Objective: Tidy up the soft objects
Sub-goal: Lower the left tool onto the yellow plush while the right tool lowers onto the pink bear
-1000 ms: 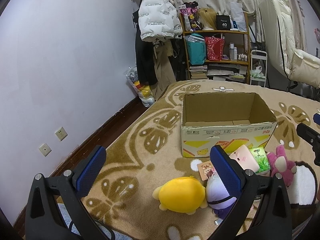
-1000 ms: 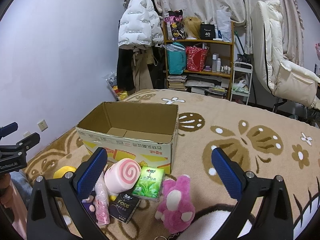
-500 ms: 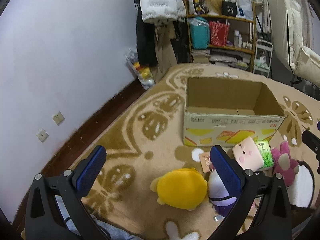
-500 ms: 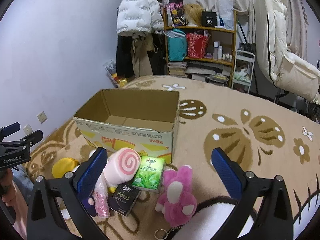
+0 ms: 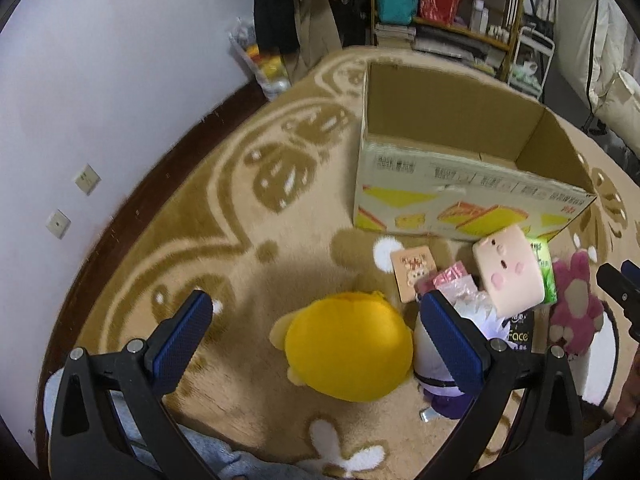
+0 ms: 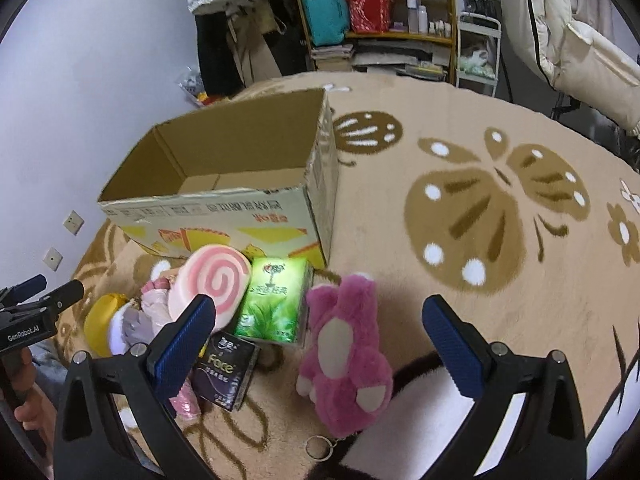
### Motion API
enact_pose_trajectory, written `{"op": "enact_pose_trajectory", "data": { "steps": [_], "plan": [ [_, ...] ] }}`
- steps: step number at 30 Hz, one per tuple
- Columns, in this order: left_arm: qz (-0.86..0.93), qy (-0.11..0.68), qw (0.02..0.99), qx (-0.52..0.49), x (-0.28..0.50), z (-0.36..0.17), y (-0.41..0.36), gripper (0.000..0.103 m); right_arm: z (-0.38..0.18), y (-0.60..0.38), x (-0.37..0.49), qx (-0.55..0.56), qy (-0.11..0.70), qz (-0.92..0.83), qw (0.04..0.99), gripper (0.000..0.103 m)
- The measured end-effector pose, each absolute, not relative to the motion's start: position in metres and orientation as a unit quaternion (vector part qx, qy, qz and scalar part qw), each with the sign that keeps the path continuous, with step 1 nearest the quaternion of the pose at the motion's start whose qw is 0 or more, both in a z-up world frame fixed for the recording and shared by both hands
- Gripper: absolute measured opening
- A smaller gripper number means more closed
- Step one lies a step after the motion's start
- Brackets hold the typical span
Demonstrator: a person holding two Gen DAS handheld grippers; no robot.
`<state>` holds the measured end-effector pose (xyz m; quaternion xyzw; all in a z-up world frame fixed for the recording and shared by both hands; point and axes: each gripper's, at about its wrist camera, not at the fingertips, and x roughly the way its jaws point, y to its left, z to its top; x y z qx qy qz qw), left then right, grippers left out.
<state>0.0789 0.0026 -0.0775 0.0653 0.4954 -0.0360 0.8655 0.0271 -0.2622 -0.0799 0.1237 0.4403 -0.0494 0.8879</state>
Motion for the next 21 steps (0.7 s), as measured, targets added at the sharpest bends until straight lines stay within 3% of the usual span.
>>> {"op": "enact_pose_trajectory", "data": {
  "steps": [8,21],
  "plan": [
    [-0.033,0.526,0.847,0.068,0.093,-0.096,0.001,0.103,-0.103,-0.268,0.039,0.118,0.488,-0.063,0.863,0.101],
    [-0.047,0.574,0.814,0.073,0.098,-0.124,-0.004,0.103,-0.135,-0.266,0.053,0.104,0.548,-0.059,0.828,0.09]
  ]
}}
